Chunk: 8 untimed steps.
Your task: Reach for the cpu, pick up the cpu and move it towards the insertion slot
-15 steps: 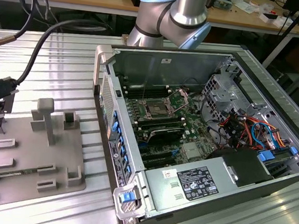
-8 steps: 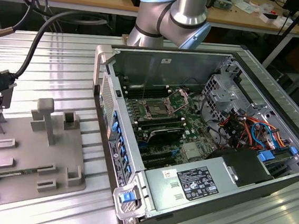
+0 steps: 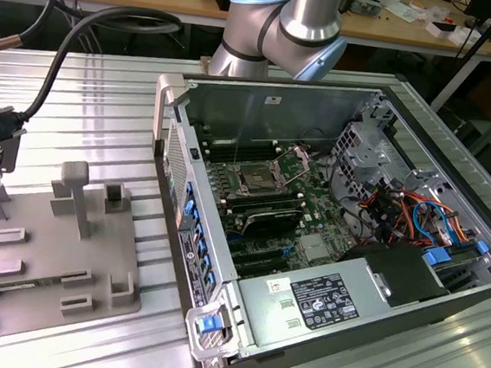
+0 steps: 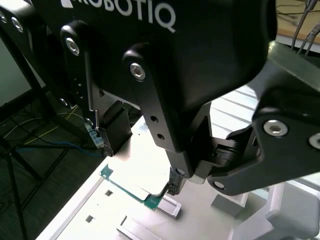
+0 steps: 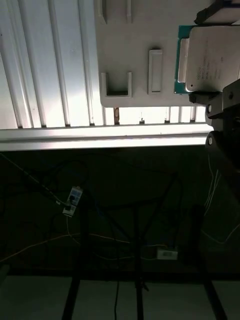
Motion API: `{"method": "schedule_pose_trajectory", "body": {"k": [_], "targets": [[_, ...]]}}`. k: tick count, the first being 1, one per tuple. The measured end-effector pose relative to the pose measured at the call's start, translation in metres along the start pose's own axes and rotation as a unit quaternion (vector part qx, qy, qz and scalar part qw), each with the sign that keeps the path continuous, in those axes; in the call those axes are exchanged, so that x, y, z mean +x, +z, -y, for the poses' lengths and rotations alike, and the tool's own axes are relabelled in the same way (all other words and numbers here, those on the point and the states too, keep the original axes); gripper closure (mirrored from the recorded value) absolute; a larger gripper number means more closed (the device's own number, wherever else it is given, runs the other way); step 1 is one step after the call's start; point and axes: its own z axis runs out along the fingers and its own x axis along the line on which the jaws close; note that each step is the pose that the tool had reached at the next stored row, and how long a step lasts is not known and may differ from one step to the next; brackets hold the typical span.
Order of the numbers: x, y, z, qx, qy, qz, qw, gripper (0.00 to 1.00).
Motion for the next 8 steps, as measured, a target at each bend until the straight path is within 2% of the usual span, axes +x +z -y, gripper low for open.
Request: {"method": "schedule_pose_trajectory", "body": {"k": [8], "targets": [[-0.001,-0.0074,0.0,-0.0063,0.0,-0.0047,0.99997,0.45]]}}
